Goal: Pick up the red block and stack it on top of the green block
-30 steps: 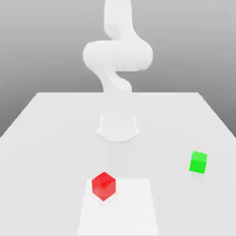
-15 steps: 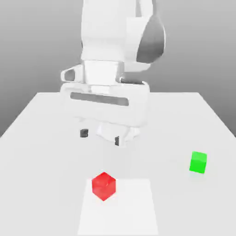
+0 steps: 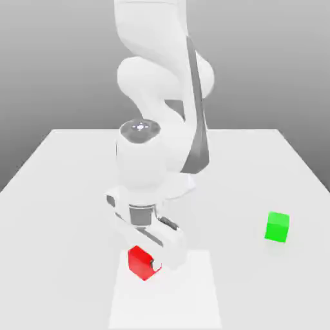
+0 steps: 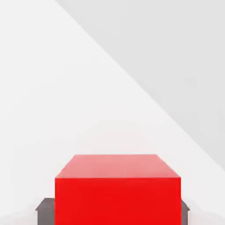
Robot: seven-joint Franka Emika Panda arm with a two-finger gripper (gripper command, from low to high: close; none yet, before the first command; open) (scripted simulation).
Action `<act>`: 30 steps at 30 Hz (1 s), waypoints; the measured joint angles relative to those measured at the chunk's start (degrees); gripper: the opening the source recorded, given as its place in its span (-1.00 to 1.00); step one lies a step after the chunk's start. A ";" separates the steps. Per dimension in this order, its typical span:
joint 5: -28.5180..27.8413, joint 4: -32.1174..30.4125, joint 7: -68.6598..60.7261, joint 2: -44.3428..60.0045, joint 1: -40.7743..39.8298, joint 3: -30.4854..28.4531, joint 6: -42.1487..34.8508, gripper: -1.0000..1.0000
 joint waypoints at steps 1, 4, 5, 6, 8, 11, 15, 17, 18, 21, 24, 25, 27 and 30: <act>-0.28 0.14 0.20 0.97 0.30 -0.37 0.81 -1.00; 0.86 -0.37 -0.62 -2.57 -0.58 0.80 -2.23 -1.00; 1.65 -0.65 -1.19 -4.46 -0.76 1.18 -3.84 -1.00; 2.42 -0.93 -1.75 -6.44 -0.81 1.42 -5.53 -1.00; 3.68 -1.52 -2.67 -10.51 -0.68 1.63 -9.01 -1.00; 5.48 -1.97 -1.69 -14.42 3.69 4.00 -12.37 -1.00; 8.15 -2.05 2.19 -16.95 11.06 9.28 -14.60 -1.00; 9.64 -2.07 4.16 -18.09 14.51 12.50 -15.60 -1.00; 10.42 -2.07 5.13 -18.65 16.34 14.17 -16.09 -1.00; 12.79 -2.09 8.00 -20.34 22.01 19.18 -17.57 -1.00; 15.19 -2.10 10.86 -22.03 27.80 24.10 -19.06 -1.00; 15.96 -2.11 11.81 -22.54 29.68 25.70 -19.51 -1.00; 15.88 -2.05 13.76 -21.97 31.49 28.07 -18.93 -1.00; 11.13 -1.89 17.66 -17.35 30.07 29.60 -14.70 -1.00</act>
